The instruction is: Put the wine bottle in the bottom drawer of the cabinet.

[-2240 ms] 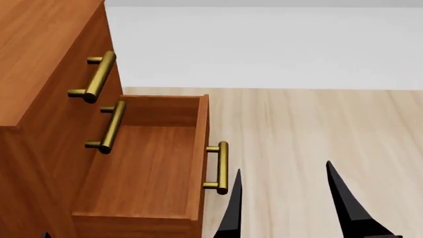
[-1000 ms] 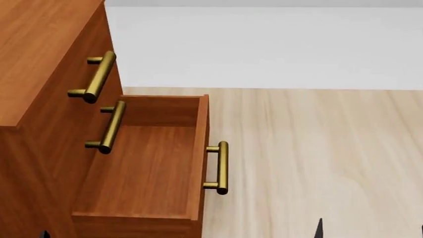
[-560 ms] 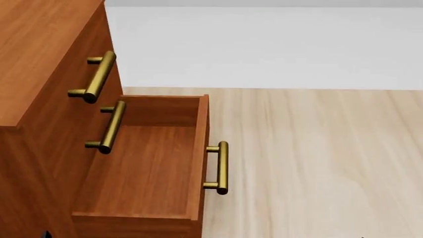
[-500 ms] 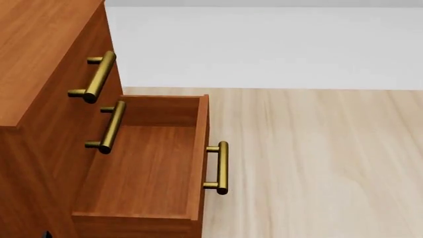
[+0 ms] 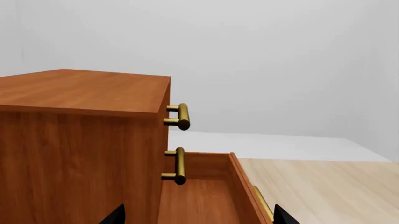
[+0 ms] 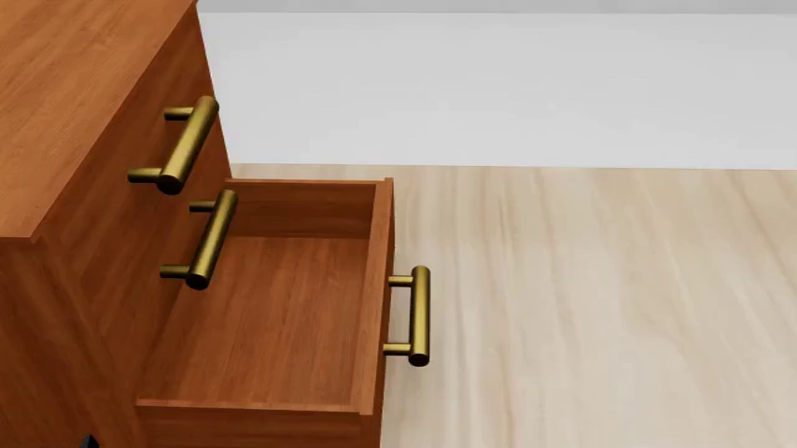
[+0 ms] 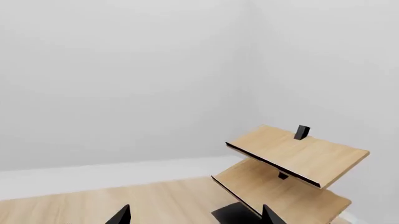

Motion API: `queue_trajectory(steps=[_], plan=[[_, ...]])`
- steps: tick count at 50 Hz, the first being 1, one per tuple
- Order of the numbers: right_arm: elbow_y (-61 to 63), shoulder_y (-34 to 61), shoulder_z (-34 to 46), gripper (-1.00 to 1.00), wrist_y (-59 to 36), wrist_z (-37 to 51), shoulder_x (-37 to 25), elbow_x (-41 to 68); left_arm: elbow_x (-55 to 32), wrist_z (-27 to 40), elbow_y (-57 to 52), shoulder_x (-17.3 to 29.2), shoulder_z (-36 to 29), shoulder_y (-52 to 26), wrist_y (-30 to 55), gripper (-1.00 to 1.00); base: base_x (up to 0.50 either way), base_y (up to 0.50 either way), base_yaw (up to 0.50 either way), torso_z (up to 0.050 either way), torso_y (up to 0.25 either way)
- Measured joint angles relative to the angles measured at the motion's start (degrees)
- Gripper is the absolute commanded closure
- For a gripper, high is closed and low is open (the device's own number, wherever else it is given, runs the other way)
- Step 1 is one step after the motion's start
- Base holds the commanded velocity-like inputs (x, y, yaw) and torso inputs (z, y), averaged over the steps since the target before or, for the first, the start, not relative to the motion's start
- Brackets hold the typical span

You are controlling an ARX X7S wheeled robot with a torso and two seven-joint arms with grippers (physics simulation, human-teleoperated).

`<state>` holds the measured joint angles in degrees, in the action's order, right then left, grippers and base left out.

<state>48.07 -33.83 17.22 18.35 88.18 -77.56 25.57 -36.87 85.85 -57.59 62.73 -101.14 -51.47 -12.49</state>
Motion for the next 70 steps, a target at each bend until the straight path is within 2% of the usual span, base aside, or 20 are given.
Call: queue_trajectory(steps=[10, 24, 70], plan=[[-0.16, -6.98, -7.55, -1.0, -0.41, 1.02, 0.29, 1.45, 0.11, -0.36, 0.3, -0.05, 0.45, 0.47, -0.23, -1.0, 0.0, 0.0, 0.0, 0.0, 0.0], [-1.03, -10.1, -11.02, -1.0, -1.2, 1.55, 0.99, 2.79, -0.28, -0.72, 0.66, -0.11, 1.08, 1.0, -0.47, -1.0, 0.0, 0.0, 0.0, 0.0, 0.0], [-14.06, -11.12, -6.23, -1.0, 10.91, 1.77, 1.58, 5.14, -0.85, -0.82, 0.05, -0.73, 2.77, 2.01, 1.36, -1.0, 0.0, 0.0, 0.0, 0.0, 0.0]])
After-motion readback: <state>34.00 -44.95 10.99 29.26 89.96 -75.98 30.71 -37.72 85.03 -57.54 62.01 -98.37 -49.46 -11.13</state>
